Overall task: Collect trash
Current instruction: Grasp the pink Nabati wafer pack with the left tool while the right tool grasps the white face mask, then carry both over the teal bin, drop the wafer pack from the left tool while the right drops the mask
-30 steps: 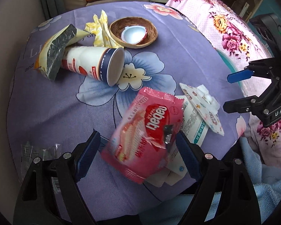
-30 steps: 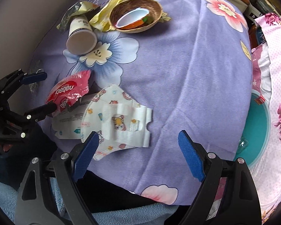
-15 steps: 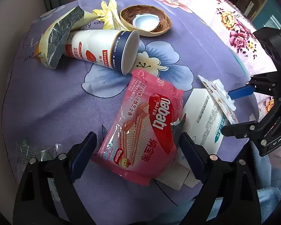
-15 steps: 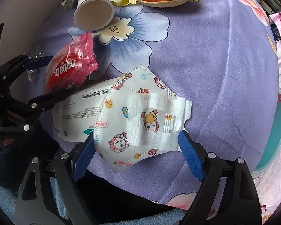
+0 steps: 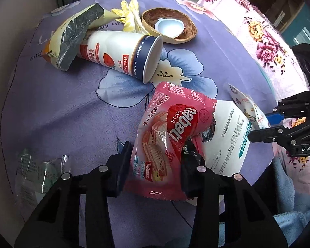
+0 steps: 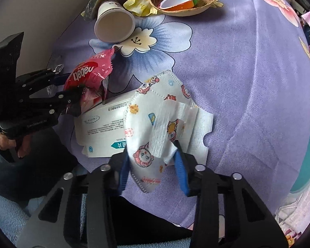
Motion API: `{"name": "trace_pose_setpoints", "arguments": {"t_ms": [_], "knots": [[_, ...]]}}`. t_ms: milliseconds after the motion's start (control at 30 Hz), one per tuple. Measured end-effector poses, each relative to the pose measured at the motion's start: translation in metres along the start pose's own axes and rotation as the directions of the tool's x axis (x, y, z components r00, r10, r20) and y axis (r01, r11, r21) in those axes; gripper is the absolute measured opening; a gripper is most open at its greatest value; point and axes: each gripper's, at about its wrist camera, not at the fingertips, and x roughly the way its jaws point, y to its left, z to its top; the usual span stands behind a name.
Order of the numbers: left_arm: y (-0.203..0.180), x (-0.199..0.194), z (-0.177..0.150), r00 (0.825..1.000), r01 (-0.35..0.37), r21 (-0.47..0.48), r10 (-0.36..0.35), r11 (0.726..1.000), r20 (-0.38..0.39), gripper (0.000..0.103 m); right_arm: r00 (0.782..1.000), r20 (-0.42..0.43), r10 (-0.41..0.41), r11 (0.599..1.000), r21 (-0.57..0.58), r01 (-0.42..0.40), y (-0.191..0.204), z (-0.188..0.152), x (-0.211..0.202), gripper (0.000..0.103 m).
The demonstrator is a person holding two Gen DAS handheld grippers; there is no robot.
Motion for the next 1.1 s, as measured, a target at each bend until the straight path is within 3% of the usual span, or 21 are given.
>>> {"name": "trace_pose_setpoints", "arguments": {"t_ms": [33, 67, 133, 433, 733, 1100], "knots": [[0.0, -0.002, 0.0, 1.0, -0.014, -0.001, 0.014, 1.0, 0.005, 0.039, 1.0, 0.012, -0.019, 1.0, -0.007, 0.019, 0.001, -0.001, -0.005, 0.017], [-0.001, -0.004, 0.001, 1.0, -0.025, -0.003, 0.025, 1.0, 0.009, 0.033, 0.999, 0.02, -0.028, 1.0, -0.008, 0.028, 0.005, 0.005, -0.008, 0.014], [-0.001, -0.009, 0.001, 0.999, -0.038, -0.012, 0.038, 0.999, 0.015, 0.032, 0.998, 0.049, -0.039, 0.999, -0.004, 0.039, 0.004, 0.003, -0.019, 0.01], [-0.006, -0.042, 0.013, 0.994, -0.075, -0.023, 0.077, 0.997, 0.083, 0.031, 0.985, 0.144, -0.094, 0.995, 0.035, 0.09, -0.022, -0.001, -0.053, 0.008], [-0.044, -0.051, 0.041, 0.992, -0.037, 0.018, 0.034, 0.999, 0.121, 0.031, 0.967, 0.226, -0.117, 0.99, 0.109, 0.095, -0.053, -0.006, -0.081, 0.008], [-0.13, -0.027, 0.095, 0.991, 0.026, 0.147, -0.044, 0.989, 0.126, 0.031, 0.932, 0.307, -0.191, 0.967, 0.222, 0.125, -0.114, -0.028, -0.124, 0.008]]}}
